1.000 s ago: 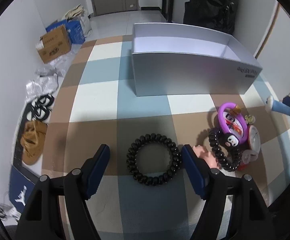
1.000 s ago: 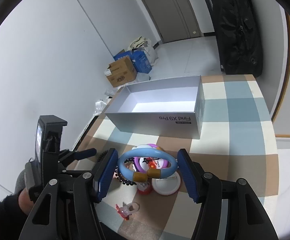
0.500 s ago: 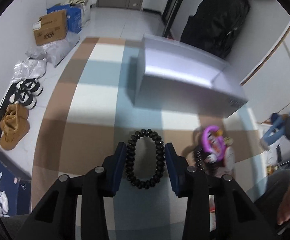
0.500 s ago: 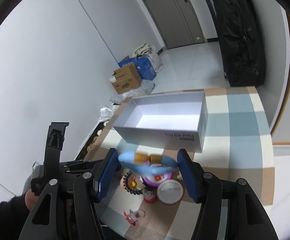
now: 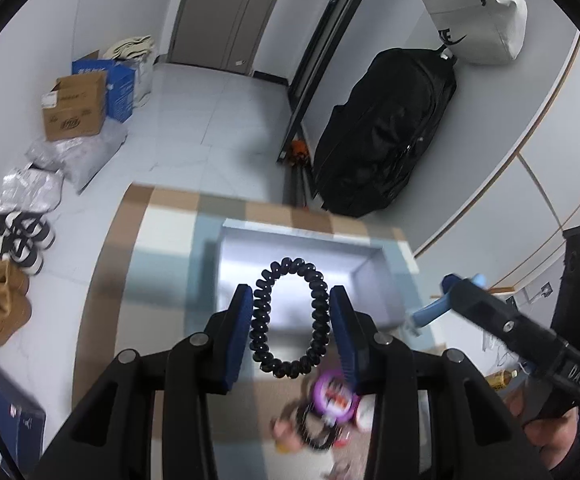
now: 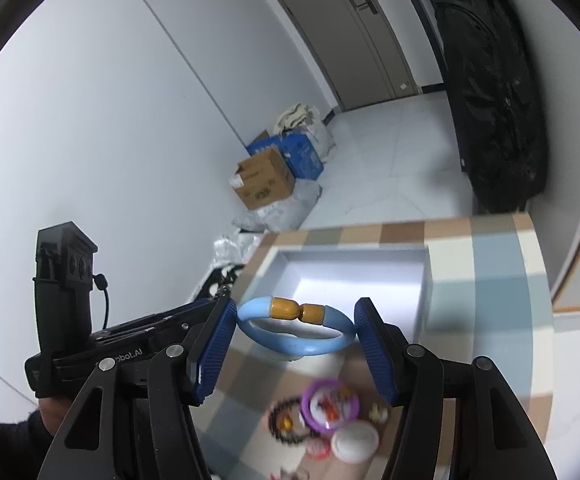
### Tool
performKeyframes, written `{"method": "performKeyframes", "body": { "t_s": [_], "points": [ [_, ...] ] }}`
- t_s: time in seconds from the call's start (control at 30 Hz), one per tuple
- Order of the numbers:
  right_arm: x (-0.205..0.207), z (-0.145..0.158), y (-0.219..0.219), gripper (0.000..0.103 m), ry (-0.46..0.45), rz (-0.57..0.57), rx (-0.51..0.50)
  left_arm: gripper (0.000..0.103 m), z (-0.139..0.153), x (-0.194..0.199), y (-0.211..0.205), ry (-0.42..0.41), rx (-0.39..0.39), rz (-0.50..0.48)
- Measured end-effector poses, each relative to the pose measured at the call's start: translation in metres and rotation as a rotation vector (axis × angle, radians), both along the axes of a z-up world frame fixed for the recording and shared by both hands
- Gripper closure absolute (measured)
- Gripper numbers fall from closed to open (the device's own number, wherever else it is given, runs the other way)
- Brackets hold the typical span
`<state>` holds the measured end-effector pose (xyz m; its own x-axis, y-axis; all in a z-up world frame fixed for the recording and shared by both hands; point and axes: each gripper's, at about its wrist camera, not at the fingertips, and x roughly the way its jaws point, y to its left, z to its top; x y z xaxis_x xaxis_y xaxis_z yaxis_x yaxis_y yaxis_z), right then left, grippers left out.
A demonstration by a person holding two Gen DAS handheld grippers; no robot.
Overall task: Organize jewelry
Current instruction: 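Lift both held pieces and carry them over the white box, then open the right tool to drop the bangle while the left tool drops the bracelet into the box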
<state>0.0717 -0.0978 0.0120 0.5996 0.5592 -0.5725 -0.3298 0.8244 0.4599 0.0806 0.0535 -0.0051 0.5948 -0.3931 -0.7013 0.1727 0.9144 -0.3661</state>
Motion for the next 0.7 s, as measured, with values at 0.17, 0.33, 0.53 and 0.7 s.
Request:
{"method": "performKeyframes", "body": {
  "t_s": [0.17, 0.33, 0.53, 0.7],
  "points": [
    [0.037, -0.008, 0.001, 0.043, 0.033, -0.019, -0.004, 0.069, -0.011, 0.034, -0.015, 0.008, 0.031, -0.050],
    [0.062, -0.031, -0.001, 0.043, 0.104, -0.031, -0.006, 0.069, -0.026, 0.050, -0.023, 0.048, 0.044, -0.081],
    [0.083, -0.055, 0.000, 0.042, 0.180, -0.028, 0.000, 0.062, -0.036, 0.060, -0.021, 0.085, 0.021, -0.081],
    [0.083, -0.057, -0.006, 0.032, 0.175, -0.034, 0.038, 0.039, -0.035, 0.063, -0.019, 0.114, -0.031, -0.100]
  ]
}}
